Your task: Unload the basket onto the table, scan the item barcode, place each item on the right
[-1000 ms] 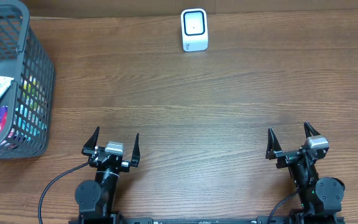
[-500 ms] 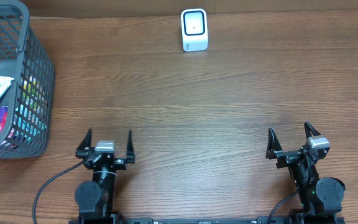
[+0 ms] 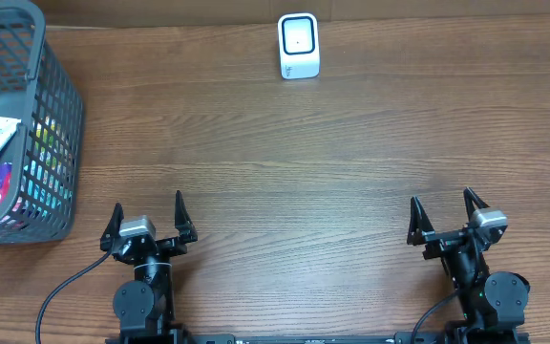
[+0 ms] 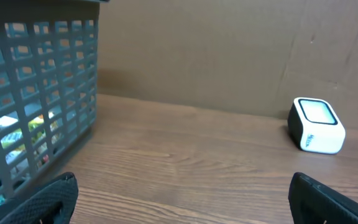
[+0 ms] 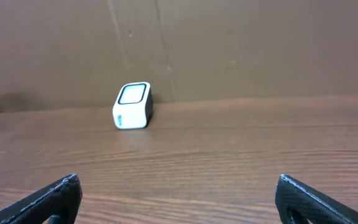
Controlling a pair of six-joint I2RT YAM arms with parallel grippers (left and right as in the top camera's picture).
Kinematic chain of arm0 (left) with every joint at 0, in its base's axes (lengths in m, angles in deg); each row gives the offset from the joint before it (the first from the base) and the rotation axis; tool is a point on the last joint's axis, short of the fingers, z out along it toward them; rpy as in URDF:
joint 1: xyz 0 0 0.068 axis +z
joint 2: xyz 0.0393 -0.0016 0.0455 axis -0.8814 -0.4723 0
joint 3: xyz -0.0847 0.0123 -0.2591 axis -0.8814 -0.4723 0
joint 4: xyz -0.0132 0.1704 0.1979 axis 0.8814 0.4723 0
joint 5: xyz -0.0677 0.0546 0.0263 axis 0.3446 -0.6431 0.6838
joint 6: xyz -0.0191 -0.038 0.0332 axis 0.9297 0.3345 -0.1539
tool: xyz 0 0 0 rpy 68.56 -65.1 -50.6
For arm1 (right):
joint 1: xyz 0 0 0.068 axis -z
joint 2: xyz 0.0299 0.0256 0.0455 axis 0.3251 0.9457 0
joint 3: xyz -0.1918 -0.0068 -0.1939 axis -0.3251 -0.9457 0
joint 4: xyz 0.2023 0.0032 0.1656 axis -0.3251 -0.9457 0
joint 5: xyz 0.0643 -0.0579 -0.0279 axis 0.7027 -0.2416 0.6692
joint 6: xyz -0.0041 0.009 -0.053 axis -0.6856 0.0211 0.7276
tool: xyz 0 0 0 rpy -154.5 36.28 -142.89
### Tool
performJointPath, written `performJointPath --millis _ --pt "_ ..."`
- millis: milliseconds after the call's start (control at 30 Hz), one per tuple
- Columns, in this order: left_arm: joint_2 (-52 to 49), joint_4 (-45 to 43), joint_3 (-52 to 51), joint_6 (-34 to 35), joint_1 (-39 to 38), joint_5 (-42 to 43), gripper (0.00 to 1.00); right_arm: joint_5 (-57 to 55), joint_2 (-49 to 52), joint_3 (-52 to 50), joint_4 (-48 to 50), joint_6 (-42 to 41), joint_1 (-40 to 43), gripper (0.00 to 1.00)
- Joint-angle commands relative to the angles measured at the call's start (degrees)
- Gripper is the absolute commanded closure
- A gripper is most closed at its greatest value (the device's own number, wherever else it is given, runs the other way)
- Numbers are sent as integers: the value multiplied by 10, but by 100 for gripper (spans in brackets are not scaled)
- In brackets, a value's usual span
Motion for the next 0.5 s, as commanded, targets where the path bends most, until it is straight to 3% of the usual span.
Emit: performJointPath --millis 0,233,467 --pt "2 0 33 23 1 20 0 9 0 59 -10 -4 -2 0" --pt "-73 19 127 15 1 28 0 9 98 179 -51 -4 -2 0" --pt "-235 64 283 -30 1 31 0 24 249 329 -92 -4 -2 0"
